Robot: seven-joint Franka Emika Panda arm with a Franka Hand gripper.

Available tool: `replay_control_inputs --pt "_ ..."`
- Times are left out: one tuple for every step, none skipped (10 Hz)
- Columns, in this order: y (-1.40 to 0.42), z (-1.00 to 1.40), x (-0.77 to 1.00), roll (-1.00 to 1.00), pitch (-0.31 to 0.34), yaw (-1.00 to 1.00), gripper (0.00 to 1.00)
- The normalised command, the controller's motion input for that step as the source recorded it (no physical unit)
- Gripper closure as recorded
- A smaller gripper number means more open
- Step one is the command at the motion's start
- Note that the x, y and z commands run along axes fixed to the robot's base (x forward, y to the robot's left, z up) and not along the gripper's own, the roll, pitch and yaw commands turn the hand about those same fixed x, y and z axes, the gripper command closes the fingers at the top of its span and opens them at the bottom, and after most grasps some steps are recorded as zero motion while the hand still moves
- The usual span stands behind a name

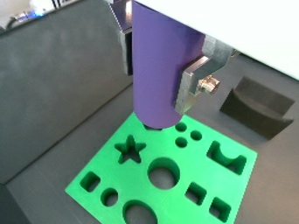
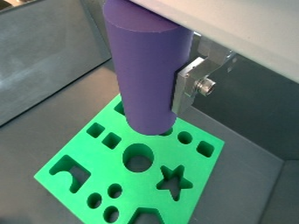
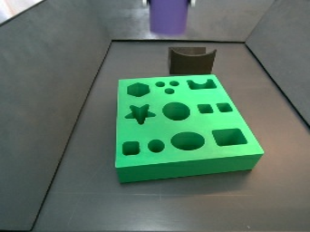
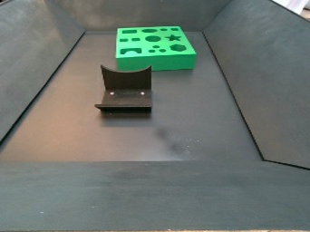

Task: Pick up the round object. Move up. Move to above the board. Insert the round object.
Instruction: Insert the round object.

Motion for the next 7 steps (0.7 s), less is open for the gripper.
replay_control_inputs --pt "-0.13 -0.58 0.15 0.15 -0.130 0.00 1.00" --pt "-0.12 -0.59 0.12 0.15 -0.149 0.00 1.00" --pt "-0.10 -0.57 0.17 0.14 -0.134 0.00 1.00" --pt "-0.07 -0.55 0.15 0.11 -0.144 0.00 1.00" --pt "0.00 -0.23 0.05 0.00 -0.106 0.00 1.00" --pt "0.00 -0.01 0.00 -0.03 -0.043 0.00 1.00" --pt "0.00 -0.05 0.00 -0.01 -0.036 0.00 1.00"
